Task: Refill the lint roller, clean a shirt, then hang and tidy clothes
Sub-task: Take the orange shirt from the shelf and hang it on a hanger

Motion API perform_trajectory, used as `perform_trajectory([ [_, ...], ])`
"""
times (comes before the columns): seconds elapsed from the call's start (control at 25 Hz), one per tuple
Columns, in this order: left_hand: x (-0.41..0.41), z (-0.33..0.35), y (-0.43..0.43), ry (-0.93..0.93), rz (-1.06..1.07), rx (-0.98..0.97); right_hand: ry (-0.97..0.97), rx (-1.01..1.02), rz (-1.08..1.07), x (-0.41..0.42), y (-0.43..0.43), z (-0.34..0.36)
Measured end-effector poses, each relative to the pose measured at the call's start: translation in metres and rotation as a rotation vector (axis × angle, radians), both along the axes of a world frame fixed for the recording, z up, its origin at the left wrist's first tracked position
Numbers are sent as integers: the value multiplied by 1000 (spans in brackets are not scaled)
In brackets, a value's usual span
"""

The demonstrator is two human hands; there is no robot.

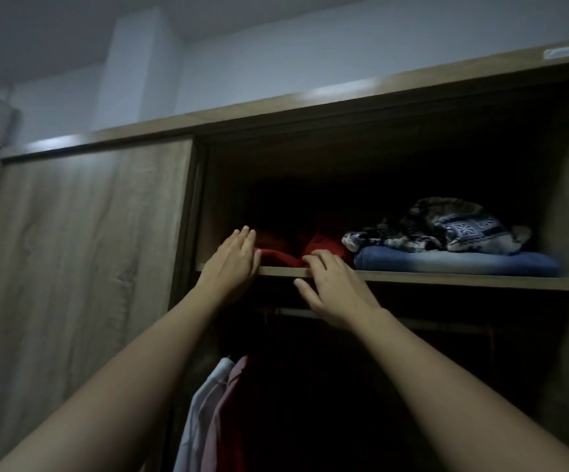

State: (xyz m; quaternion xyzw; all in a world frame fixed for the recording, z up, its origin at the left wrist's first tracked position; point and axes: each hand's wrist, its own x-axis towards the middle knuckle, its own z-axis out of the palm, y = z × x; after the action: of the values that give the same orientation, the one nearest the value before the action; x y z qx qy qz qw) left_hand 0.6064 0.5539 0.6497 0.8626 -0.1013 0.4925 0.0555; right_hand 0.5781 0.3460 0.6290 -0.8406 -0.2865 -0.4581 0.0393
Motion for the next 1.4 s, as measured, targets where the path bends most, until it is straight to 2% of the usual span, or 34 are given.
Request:
perform_trajectory([
  [0.2, 23, 13, 23, 260, -31, -144, 34, -3, 26, 32, 53, 15],
  [0.32, 25, 15, 29, 367, -72, -103, 107, 21, -12, 47, 71, 32],
  [0.44, 25, 10, 44, 305, -249, -84, 229, 39, -12, 61, 85, 50],
  [0.6, 26, 5, 66, 217, -470, -91, 540, 122, -17, 66, 84, 66],
  [0.72, 30, 15, 66, 189, -580, -216, 582, 165, -31, 68, 83, 70],
  [0.84, 44, 28, 60, 81, -474, -237, 486, 91, -62, 68, 83, 68],
  [0.96, 55, 41, 54, 324, -348, -243, 465, 57, -59, 64, 81, 66],
  [1.04, 60, 45, 50, 372, -313, -273, 465, 39, -60, 61, 81, 65],
  [1.2, 59, 51, 52, 236, -321, -300, 404, -31, -165, 54, 77, 55],
  [1.32, 50, 62, 54, -59, -256, -214, 365, -133, -262, 47, 78, 48],
  [1.4, 38, 70, 52, -214, -289, -257, 359, -146, -273, 46, 79, 47],
])
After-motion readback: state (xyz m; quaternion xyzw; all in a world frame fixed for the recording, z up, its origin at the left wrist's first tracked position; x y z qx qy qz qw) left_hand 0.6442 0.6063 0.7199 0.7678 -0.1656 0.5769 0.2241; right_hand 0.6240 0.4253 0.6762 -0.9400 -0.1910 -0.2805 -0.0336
